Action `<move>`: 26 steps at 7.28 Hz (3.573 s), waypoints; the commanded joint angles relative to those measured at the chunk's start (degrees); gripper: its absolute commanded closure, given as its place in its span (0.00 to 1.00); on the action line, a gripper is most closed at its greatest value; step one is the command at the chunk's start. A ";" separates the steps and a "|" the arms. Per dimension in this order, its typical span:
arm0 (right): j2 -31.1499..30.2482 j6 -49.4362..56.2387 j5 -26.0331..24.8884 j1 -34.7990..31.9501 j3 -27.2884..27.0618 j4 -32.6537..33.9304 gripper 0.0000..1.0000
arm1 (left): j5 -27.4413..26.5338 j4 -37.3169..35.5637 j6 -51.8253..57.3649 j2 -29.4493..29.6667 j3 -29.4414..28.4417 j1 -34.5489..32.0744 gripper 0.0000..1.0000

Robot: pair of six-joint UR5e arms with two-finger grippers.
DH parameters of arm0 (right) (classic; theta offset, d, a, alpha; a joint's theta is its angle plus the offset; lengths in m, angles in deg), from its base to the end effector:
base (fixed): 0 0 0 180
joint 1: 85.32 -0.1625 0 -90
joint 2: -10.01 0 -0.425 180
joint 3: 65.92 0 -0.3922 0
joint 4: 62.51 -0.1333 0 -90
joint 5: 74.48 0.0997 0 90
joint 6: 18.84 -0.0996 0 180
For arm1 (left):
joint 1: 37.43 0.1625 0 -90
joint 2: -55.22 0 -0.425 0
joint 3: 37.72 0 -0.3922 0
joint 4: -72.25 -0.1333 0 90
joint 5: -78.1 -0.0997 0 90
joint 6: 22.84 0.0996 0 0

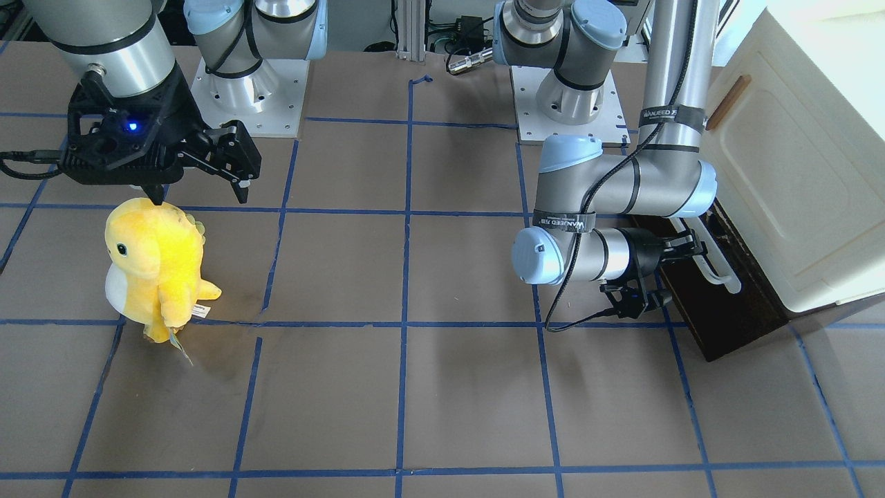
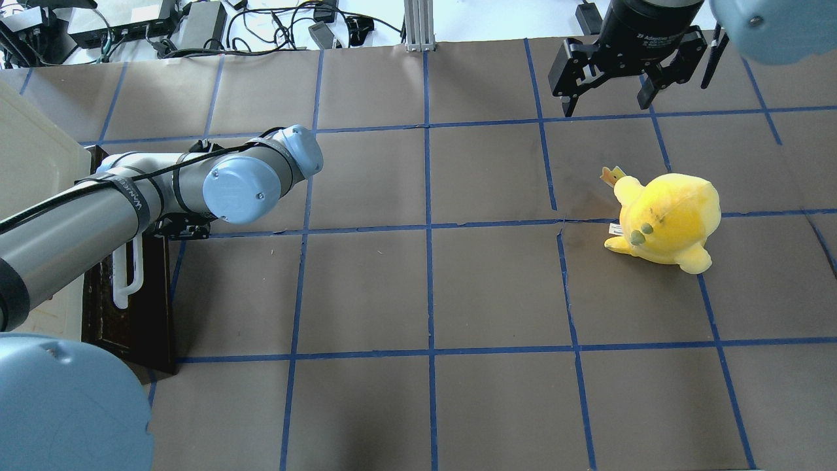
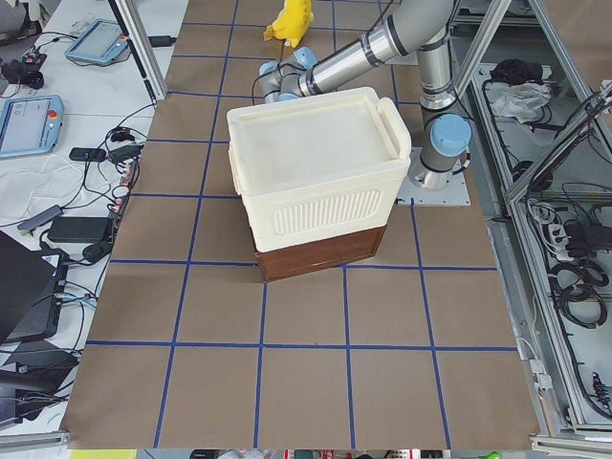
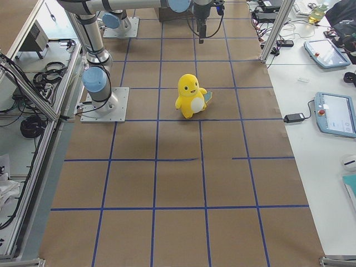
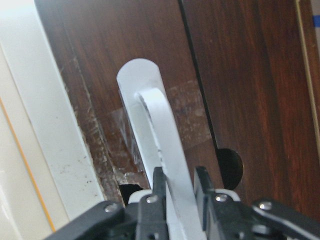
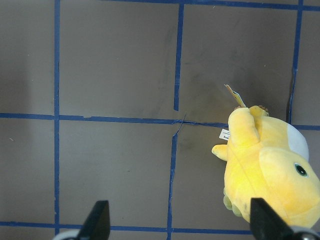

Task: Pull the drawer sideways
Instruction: 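Pull the drawer handle away from the cabinet with the left gripper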

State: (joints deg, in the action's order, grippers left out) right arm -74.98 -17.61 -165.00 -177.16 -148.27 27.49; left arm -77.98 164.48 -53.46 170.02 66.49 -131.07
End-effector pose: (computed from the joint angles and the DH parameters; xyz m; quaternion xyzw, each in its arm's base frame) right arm 0.1494 -0.5286 0.5090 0.0267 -0.9994 0.0231 0.0044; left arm -0.0759 -0.5276 0.2053 0.0037 0.8077 0.1318 0.5746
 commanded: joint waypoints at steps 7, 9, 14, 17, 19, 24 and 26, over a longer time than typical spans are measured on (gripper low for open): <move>0.00 0.00 0.00 0.00 0.00 0.00 0.00 | 0.51 0.15 -0.14 0.24 -0.23 -2.42 0.73; 0.00 0.00 0.00 0.00 0.00 0.00 0.00 | 1.30 -0.03 -0.05 0.33 -0.66 -2.60 0.73; 0.00 0.00 0.00 0.00 0.00 0.00 0.00 | 3.85 -0.12 0.30 0.86 -2.69 -5.49 0.73; 0.00 0.00 0.00 0.00 0.00 0.00 0.00 | 5.43 -0.12 0.39 0.95 -4.44 -6.72 0.73; 0.00 0.00 0.00 0.00 0.00 0.00 0.00 | 5.52 -0.12 0.39 0.95 -4.88 -7.34 0.73; 0.00 0.00 0.00 0.00 0.00 0.00 0.00 | 7.63 -0.20 0.39 1.74 -6.12 -8.75 0.73; 0.00 0.00 0.00 0.00 0.00 0.00 0.00 | 7.63 -0.20 0.39 1.74 -6.12 -8.84 0.73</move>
State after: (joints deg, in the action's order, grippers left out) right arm -74.98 -17.61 -165.00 -177.16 -148.27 27.49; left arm -70.40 164.27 -53.07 171.71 60.41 -139.84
